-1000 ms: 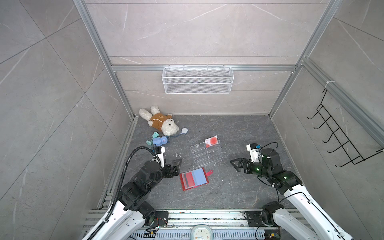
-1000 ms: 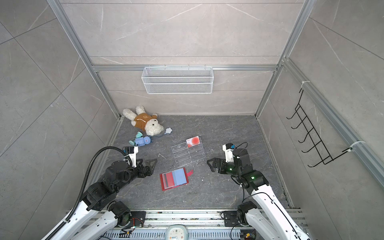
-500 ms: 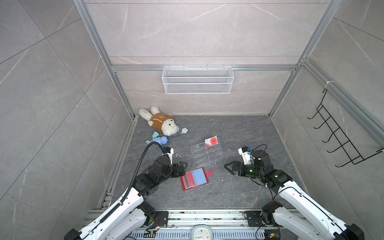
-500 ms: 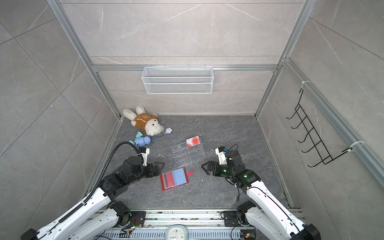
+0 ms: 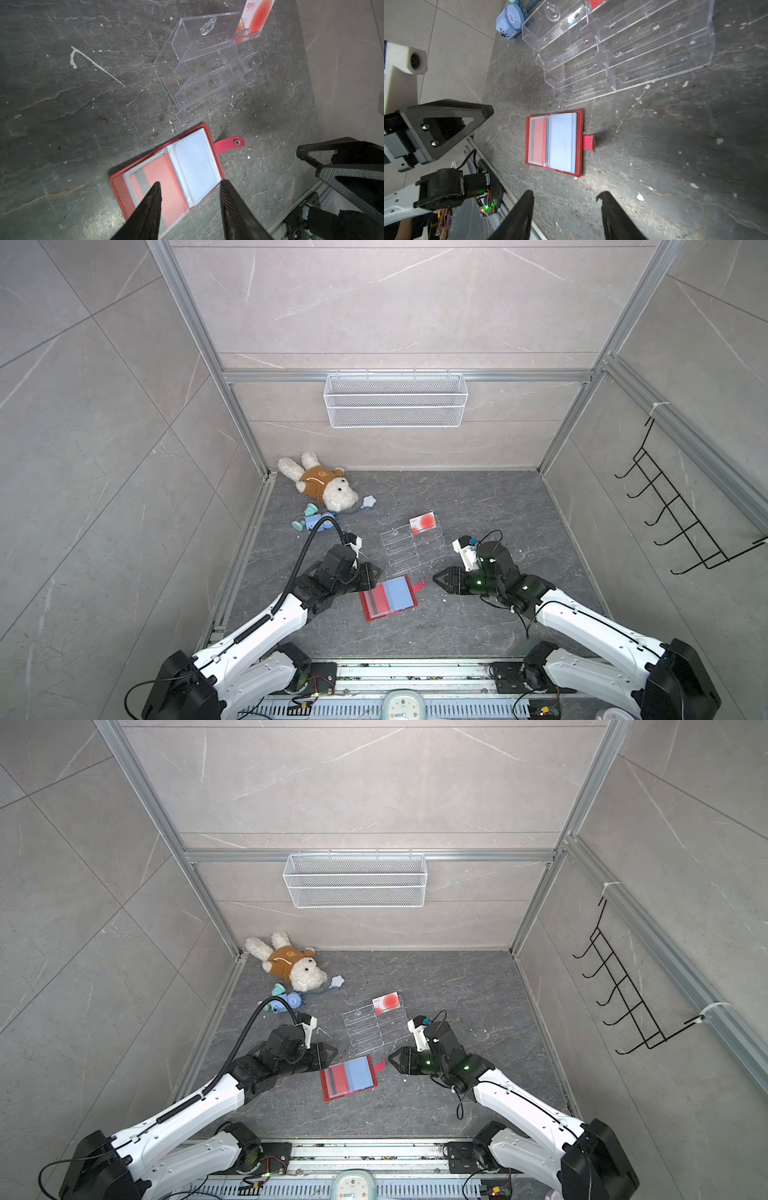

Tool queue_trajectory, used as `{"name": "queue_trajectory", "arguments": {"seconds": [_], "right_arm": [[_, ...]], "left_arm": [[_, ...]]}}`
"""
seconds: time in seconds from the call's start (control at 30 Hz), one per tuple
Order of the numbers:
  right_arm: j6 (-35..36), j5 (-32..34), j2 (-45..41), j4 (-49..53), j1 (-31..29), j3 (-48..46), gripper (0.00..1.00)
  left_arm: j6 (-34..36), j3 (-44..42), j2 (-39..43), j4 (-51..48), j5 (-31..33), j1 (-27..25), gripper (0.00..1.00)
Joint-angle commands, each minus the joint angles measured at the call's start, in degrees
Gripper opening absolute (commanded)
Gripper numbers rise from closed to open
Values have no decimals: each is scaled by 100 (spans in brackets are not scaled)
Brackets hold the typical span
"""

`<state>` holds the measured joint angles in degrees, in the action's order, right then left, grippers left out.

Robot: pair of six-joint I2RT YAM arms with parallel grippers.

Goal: Take the credit cards out of the card holder

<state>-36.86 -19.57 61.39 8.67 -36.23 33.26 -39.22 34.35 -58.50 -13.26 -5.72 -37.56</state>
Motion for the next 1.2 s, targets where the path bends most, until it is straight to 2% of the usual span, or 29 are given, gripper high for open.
{"name": "queue_trajectory", "arguments": {"seconds": [0.0,0.17,0.27,0.33,0.53,0.8,1.17], "right_arm": [[-115,323,179,-327,-190,-14,48],[-164,450,511,-507,-391,29,39],[-212,516,632,-622,-466,14,36],[-227,540,684,-642,-483,23,33],[-221,618,738,-589,-514,59,27],[-216,626,828,-620,-539,104,26],[-208,670,705,-491,-550,111,25]], "left_arm": [[-54,147,-105,418,-265,25,37],[-119,153,-397,642,-465,31,22],[-169,194,-625,763,-578,25,6],[-206,236,-784,804,-606,30,3],[-234,284,-1024,962,-667,30,0],[-234,399,-1300,1039,-640,34,0],[-303,846,-2323,1698,-953,30,0]]}}
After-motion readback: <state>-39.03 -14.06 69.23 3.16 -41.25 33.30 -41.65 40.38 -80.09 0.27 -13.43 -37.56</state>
